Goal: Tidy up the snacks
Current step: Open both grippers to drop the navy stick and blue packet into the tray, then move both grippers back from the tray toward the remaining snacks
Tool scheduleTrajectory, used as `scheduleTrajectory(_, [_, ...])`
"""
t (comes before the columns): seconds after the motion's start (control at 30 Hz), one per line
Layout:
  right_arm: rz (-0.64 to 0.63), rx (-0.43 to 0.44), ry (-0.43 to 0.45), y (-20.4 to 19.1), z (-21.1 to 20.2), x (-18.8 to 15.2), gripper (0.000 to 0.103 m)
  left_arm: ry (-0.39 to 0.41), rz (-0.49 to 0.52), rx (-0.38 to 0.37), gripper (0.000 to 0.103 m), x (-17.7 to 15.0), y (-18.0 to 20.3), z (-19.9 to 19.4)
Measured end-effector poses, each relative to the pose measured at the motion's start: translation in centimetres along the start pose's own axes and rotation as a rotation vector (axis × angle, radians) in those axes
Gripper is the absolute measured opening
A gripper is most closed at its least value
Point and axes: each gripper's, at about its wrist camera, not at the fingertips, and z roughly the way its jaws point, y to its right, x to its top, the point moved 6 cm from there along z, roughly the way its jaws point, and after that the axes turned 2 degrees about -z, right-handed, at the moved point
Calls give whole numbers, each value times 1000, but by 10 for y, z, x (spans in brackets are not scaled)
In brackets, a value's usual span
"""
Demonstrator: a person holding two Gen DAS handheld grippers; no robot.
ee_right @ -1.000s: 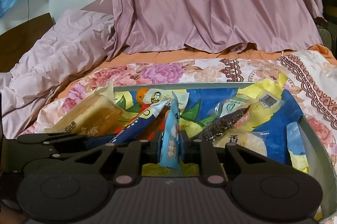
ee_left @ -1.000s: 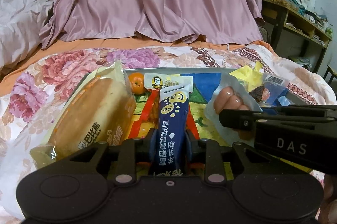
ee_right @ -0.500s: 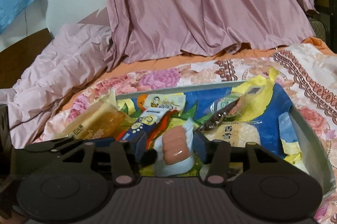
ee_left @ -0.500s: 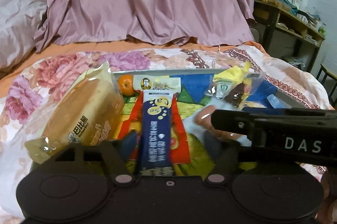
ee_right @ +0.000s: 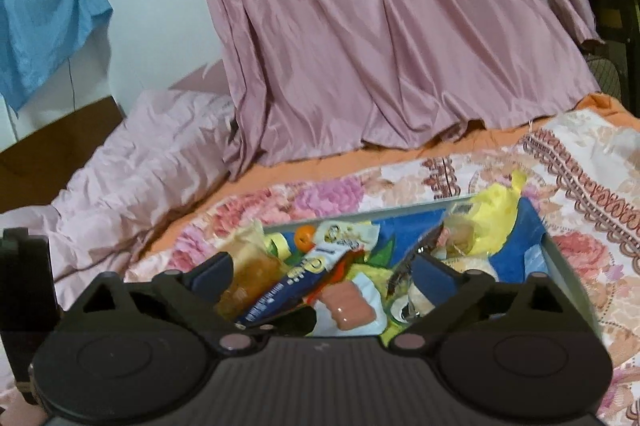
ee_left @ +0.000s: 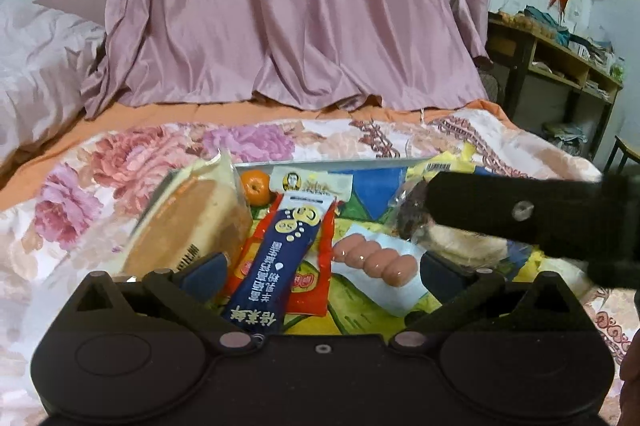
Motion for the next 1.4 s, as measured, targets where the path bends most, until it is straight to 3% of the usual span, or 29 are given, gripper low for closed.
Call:
scheduleTrajectory(0.33, [18, 40, 111, -22, -71, 14, 103, 80, -17, 21, 102, 10, -4, -68])
scheduleTrajectory(0.57, [27, 207, 212, -49, -133, 11, 103, 140, -68, -7, 102, 6, -10, -129])
scheduleTrajectory(0.77, [-73, 185, 241, -81, -175, 1, 103, 169, -75, -35, 102, -12, -8, -177])
scheduleTrajectory(0.93, [-131, 95, 191, -94, -194, -25, 103, 163, -64, -36, 102, -39, -5, -204])
scheduleTrajectory(1.07, [-65, 1, 94, -81, -197, -55, 103, 138, -54, -20, 102, -67, -8, -220])
scheduleTrajectory(1.4, [200, 46, -58, -37, -205, -143, 103, 20, -87, -6, 102, -155, -15, -233])
